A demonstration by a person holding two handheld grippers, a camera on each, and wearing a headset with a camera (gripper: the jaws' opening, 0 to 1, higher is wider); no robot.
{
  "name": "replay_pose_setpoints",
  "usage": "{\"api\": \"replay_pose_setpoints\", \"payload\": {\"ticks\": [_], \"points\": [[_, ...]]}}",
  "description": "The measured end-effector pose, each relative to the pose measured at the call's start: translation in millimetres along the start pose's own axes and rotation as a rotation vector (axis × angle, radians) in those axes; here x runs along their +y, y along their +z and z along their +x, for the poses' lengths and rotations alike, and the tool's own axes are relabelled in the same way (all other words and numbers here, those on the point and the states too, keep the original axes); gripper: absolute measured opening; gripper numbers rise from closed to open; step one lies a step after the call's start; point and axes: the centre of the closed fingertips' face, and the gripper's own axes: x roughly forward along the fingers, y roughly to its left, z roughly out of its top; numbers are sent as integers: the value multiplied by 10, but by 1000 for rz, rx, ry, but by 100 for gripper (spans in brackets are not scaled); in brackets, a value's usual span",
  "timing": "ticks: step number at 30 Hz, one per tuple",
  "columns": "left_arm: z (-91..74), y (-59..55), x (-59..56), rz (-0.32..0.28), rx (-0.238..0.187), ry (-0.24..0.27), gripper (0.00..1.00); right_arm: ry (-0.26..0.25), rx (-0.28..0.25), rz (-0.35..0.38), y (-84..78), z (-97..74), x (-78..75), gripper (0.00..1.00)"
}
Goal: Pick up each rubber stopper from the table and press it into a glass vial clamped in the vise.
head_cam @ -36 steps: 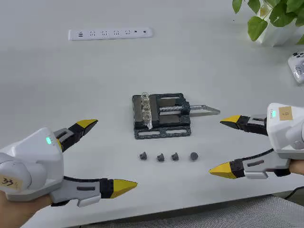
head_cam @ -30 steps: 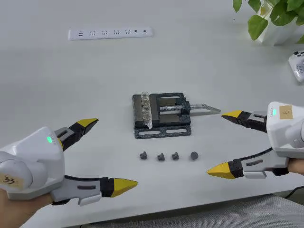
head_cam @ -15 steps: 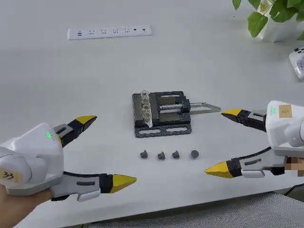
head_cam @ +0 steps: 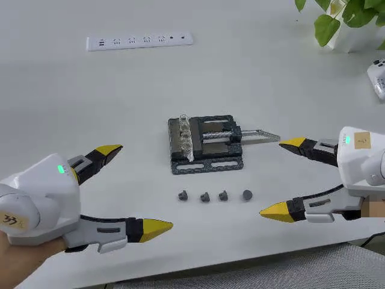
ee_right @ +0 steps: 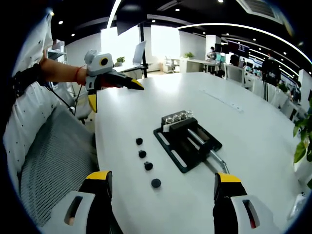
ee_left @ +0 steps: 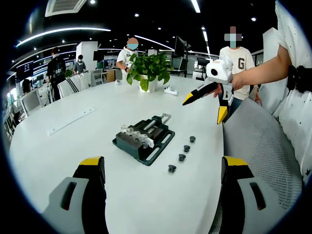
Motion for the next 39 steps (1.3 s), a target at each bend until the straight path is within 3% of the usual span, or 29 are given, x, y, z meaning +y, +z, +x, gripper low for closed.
{"api": "replay_pose_setpoints", "payload": {"ticks": [20,39], "points": [[2,-5,18,8,-3,-5,99,11,23,-5,-63,-7,-17,79],[3,-16,52,20,1,-10,99,33,56,-30,-28,34,2,73]]}}
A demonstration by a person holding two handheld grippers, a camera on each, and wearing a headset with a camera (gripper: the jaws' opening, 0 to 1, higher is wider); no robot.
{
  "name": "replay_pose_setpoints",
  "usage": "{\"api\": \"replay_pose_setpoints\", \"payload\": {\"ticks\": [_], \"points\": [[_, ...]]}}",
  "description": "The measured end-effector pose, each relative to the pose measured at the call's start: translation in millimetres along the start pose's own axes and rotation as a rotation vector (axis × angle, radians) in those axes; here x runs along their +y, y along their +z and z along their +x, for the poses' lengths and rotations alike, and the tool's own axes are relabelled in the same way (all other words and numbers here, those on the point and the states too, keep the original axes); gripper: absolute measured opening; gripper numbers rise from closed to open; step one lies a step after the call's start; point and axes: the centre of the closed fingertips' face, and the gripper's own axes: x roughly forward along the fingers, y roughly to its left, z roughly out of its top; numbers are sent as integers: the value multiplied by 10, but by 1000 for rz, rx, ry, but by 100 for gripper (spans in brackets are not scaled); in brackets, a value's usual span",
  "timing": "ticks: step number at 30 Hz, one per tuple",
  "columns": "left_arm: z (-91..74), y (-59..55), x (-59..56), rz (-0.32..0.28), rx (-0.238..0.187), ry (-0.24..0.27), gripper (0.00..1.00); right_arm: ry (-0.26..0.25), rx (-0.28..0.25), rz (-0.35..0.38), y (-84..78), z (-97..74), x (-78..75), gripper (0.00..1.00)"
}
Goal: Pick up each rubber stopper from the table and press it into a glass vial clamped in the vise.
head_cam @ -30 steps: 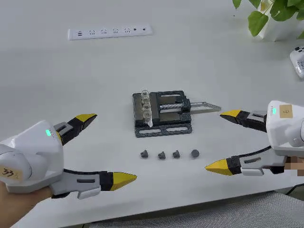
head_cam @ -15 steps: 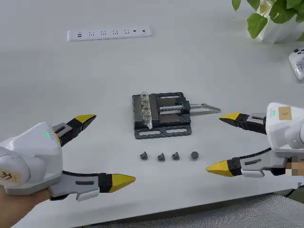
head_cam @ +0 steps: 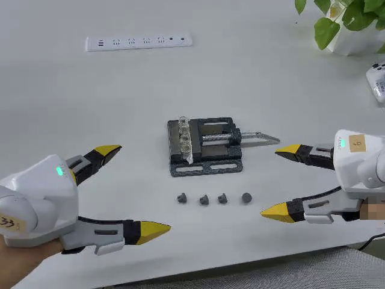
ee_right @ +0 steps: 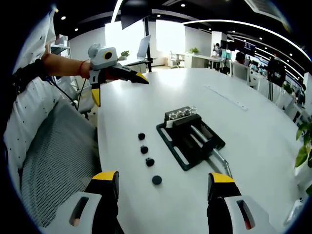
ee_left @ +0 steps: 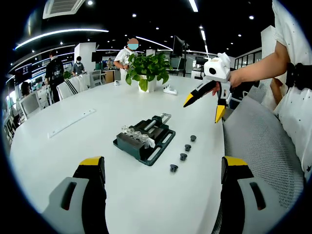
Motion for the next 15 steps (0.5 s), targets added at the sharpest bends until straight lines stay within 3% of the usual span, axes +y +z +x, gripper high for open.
{"api": "replay_pose_setpoints", "payload": {"ticks": [15], "points": [[37,15,-49,-1,6,-10,99,48,52,-36,-26,47,43,60]]}}
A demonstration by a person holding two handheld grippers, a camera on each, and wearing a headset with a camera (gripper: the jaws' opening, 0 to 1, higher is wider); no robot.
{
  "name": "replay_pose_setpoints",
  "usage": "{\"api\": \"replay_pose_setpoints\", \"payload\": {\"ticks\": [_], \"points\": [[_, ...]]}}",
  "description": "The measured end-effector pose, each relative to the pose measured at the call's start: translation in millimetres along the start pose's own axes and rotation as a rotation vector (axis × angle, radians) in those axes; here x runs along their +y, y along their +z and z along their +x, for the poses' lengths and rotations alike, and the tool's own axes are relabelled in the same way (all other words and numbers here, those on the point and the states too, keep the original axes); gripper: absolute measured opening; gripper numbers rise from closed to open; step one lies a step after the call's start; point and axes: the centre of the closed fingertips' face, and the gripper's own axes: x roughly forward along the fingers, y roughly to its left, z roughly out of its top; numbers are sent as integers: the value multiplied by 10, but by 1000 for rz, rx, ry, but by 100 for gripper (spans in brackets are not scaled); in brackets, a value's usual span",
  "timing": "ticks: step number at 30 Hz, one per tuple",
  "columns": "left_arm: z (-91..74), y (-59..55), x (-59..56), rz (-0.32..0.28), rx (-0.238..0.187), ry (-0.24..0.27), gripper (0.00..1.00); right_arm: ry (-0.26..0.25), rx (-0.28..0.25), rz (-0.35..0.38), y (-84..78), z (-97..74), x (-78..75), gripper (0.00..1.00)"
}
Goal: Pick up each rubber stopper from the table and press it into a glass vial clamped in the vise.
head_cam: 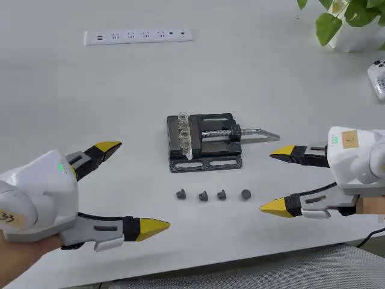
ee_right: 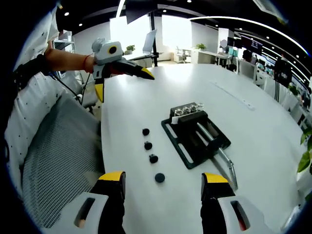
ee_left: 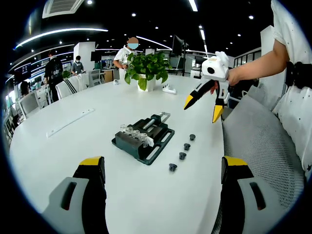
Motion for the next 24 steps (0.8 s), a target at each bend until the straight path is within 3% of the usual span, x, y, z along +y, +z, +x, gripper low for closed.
{"api": "replay_pose_setpoints", "payload": {"ticks": [12,24], "points": [[-11,-25,3,-8,-6,1,99,52,67,-68,-3,90,48,50],[-8,-56,-2,-14,-9,-3,99,115,192,-180,-85,242,130,33]]}}
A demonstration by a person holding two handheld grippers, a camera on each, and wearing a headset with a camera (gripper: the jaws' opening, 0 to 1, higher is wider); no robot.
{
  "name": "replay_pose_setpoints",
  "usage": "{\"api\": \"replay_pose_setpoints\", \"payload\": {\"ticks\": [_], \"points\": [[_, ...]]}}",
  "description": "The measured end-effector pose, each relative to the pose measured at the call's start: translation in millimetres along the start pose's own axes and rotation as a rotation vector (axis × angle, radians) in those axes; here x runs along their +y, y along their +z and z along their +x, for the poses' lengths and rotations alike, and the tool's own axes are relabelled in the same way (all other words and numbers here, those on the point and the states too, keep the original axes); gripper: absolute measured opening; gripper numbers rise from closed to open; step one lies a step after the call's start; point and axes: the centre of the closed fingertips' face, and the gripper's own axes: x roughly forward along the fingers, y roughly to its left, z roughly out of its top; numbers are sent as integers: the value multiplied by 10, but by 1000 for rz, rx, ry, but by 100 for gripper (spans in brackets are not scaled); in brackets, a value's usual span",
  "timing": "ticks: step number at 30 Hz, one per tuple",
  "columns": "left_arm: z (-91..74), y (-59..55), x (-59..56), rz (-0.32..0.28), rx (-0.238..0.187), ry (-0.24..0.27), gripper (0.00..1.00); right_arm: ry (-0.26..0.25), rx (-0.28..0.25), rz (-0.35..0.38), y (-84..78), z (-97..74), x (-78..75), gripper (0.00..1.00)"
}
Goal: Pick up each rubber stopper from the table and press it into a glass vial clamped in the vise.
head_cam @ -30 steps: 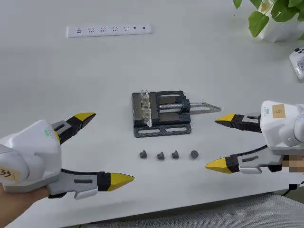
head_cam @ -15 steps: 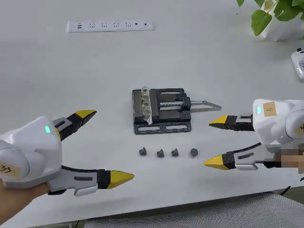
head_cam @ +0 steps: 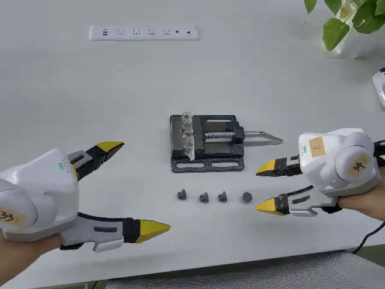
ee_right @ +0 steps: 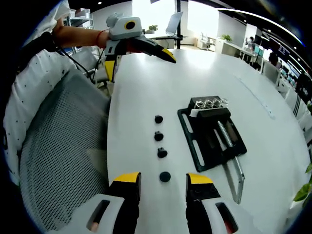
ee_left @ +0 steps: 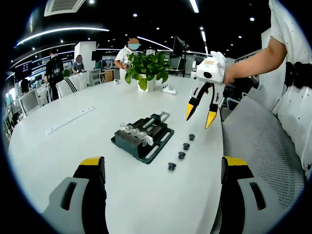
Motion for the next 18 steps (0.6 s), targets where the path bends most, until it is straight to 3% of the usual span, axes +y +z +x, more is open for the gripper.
{"api": "replay_pose_setpoints", "payload": {"ticks": [7,18], "points": [[-9,-21,8,-9,-7,1,99,23,90,-89,-69,112,8,25],[-18,-21,-11,-23,-13,4,97,63,174,-161,-157,260,33,16]]}}
